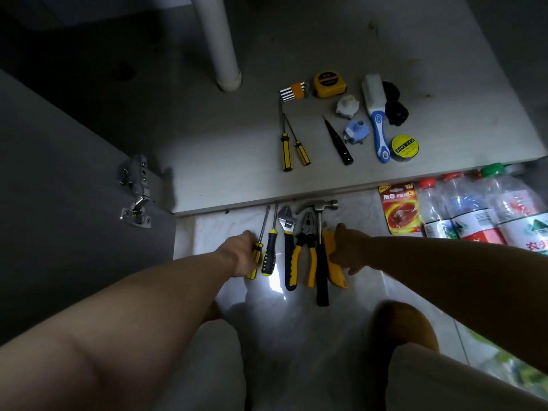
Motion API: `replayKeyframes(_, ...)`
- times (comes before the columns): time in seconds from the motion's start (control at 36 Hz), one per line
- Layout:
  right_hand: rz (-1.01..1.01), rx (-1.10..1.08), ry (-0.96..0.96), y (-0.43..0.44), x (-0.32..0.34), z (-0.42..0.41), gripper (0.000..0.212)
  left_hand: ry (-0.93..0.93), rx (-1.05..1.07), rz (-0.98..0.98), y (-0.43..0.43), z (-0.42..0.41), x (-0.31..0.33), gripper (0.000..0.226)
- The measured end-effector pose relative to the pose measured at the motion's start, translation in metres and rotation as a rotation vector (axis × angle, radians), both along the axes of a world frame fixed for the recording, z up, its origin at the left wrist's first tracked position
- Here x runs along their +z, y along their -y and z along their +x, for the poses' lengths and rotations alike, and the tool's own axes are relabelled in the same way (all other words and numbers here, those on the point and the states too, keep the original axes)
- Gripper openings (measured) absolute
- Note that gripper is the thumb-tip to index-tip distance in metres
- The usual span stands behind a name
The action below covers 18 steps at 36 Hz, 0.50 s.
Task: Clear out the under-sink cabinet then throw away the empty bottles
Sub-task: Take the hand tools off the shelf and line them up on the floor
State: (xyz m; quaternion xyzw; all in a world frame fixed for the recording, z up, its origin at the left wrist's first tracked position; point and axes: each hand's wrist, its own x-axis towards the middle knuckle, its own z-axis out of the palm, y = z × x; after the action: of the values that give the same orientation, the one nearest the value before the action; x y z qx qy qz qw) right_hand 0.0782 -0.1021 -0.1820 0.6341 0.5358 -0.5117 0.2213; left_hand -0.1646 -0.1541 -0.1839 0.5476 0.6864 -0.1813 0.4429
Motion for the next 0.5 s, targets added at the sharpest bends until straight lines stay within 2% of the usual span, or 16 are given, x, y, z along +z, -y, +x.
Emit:
replayKeyframes(0.06,-0.105,-0.105,-0.035,0.001,0.000,0.001,0.071,0.066,0.028,-0.015,0.001,0.003,-0.002,0.057)
replayKeyframes(0.08,-0.116,-0.116,-0.035,0.001,0.001,0.000,0.076,0.093,0.036,-0.013,0.001,0.005,-0.002,0.059)
replayKeyframes(0.22,-0.141,-0.085,0.011,0.009,-0.003,-0.005,0.088,0.188,0.025,-0.004,0.000,0.014,0.000,0.050)
replayKeyframes(0.31,-0.109,-0.041,0.029,0.006,0.001,-0.004,0.083,0.225,0.016,-0.076,-0.003,0.017,0.000,0.052)
replayKeyframes(0.36,0.024,0.150,0.072,0.003,0.008,-0.002,0.078,0.227,-0.014,-0.126,-0.008,0.019,0.004,0.050)
replayKeyframes(0.42,0.261,0.426,0.132,0.002,0.014,0.001,0.070,0.148,-0.143,-0.091,-0.019,0.019,0.013,0.032)
replayKeyframes(0.5,0.571,0.612,0.098,-0.001,0.021,0.002,0.040,0.097,-0.242,0.032,-0.037,0.021,0.032,0.023)
